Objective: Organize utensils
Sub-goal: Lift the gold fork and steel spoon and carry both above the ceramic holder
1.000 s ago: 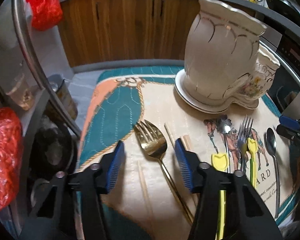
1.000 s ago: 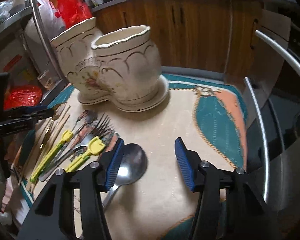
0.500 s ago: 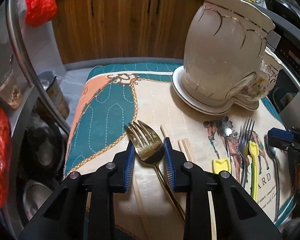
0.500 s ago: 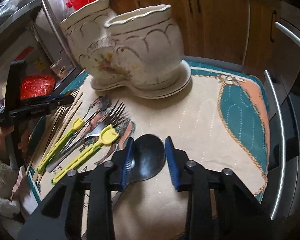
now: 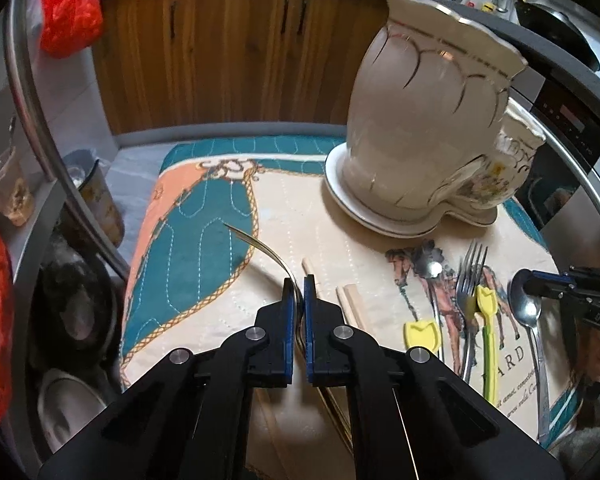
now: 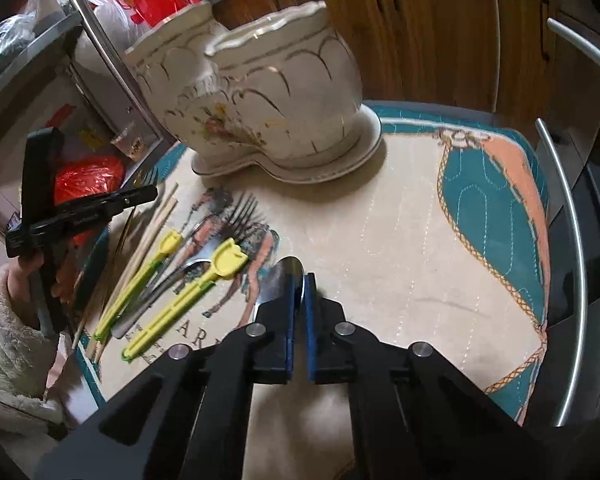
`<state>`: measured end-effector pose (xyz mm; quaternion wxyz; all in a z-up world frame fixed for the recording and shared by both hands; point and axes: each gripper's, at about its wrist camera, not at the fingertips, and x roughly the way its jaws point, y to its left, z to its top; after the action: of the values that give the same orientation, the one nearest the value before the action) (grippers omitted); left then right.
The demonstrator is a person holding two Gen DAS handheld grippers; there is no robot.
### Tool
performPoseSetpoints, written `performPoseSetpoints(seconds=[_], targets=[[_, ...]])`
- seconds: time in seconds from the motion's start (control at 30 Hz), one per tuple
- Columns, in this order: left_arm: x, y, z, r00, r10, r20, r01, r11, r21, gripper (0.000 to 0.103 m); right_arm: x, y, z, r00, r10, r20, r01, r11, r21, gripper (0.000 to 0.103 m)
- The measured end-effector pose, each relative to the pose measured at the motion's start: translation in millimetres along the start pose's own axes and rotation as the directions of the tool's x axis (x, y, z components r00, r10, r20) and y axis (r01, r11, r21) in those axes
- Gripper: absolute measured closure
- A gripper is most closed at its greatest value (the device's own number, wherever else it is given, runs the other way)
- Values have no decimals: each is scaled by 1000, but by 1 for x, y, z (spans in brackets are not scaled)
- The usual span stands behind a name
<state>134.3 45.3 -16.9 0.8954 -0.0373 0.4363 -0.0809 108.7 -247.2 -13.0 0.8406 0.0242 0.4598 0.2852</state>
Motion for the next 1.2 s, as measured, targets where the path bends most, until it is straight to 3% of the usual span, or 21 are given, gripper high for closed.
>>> performPoseSetpoints(seconds=[0.4,0.7,0.97,1.2], targets=[[-67,-15,2,989,-11,147,6,999,36,99,-49,19,6,987,-32,157,38,998,-40,101],[-127,-31,1,963,-1,269,-27,995,100,99,-88,37,11,956,-64,287,93,992,-87,101],[-166,-42,18,930,8,368,-56,991,120,100,-111,55,36,903,-98,419,161,980,-117,101],[-200,-60,62,894,-34,446,-45,985,165,100,-131,65,92,826,-137,547,230,967,-105,101]])
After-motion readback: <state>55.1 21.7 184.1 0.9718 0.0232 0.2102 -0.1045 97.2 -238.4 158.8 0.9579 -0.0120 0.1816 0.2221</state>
